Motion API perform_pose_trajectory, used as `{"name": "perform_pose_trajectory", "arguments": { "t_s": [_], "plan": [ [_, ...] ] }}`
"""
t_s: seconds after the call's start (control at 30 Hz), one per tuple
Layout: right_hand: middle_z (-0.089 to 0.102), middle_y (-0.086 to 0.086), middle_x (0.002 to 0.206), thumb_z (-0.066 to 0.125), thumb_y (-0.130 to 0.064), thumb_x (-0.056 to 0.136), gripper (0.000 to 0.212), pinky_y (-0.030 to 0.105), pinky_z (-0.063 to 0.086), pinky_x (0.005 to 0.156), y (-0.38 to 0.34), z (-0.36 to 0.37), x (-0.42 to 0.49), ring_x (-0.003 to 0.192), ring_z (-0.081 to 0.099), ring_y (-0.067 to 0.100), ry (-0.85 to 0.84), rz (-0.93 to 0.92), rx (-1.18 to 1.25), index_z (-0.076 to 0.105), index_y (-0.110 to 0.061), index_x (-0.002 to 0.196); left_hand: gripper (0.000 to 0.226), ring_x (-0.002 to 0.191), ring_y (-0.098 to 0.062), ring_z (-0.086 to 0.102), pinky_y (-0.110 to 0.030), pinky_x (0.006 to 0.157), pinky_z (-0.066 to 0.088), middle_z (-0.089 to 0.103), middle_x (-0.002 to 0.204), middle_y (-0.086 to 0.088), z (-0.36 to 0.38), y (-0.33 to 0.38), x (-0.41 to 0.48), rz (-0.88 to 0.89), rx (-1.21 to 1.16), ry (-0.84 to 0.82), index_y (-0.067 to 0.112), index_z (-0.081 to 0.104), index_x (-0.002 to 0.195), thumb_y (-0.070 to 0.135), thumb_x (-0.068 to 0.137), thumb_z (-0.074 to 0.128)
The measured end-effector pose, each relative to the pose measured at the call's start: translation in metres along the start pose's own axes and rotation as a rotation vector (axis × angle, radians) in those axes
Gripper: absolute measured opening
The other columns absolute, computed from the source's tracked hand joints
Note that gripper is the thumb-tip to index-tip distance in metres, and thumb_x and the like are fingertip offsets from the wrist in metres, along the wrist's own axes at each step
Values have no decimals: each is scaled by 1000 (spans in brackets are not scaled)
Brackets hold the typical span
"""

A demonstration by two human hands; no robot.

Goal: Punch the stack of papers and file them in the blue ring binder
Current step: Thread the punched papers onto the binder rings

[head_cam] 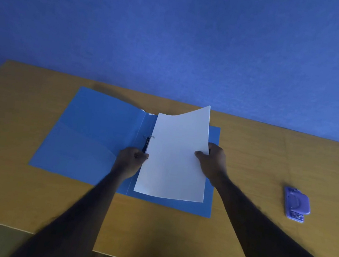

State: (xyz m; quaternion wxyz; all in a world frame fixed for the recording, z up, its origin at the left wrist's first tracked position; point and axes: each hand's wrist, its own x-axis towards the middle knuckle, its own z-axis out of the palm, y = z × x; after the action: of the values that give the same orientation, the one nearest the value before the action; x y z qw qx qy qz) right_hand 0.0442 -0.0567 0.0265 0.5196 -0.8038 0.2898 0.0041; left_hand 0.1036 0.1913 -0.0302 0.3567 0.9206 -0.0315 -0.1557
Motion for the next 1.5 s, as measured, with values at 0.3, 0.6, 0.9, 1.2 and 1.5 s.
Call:
{"name": "perform_pose_trajectory", "arguments": {
  "t_s": [0.3, 0.6, 0.9, 1.2, 1.5],
  "plan": [
    [71, 5, 96, 60, -8, 83, 19, 27, 52, 59, -8, -1, -2, 82, 68, 19, -11, -13, 3, 66, -6, 100, 41, 56, -20, 47, -28, 56, 36, 47, 58, -12, -4, -1, 5, -87, -62, -111, 7, 49, 59, 32, 91, 54],
    [71, 4, 89, 58, -7, 81, 13, 37, 57, 65, -19, 2, -6, 78, 68, 20, 6, -39, -21, 66, -7, 92, 37, 63, -24, 52, -33, 63, 39, 53, 64, -14, -11, 2, 10, -176, -127, -178, 4, 52, 60, 26, 89, 54],
    [66, 2, 78, 57, -5, 80, 6, 30, 50, 57, -30, 3, -6, 69, 63, 19, 19, -64, -57, 63, -6, 83, 35, 70, -24, 58, -31, 65, 41, 59, 70, -14, -12, 2, 10, -171, -130, -202, 2, 59, 67, 29, 88, 57],
    [70, 7, 86, 57, -7, 80, 13, 37, 56, 60, -24, -2, -4, 77, 68, 24, 18, -63, -76, 64, -2, 90, 31, 73, -23, 64, -35, 68, 48, 66, 72, -9, -7, -2, 5, -110, -103, -147, 5, 62, 70, 32, 84, 65],
    [68, 9, 80, 57, -7, 80, 5, 33, 50, 57, -32, -1, -4, 74, 66, 28, 11, -77, -48, 60, -2, 79, 16, 73, -20, 66, -36, 74, 56, 68, 75, -4, 1, 4, 5, -179, -241, -67, 7, 70, 84, 21, 78, 75]
  ]
}}
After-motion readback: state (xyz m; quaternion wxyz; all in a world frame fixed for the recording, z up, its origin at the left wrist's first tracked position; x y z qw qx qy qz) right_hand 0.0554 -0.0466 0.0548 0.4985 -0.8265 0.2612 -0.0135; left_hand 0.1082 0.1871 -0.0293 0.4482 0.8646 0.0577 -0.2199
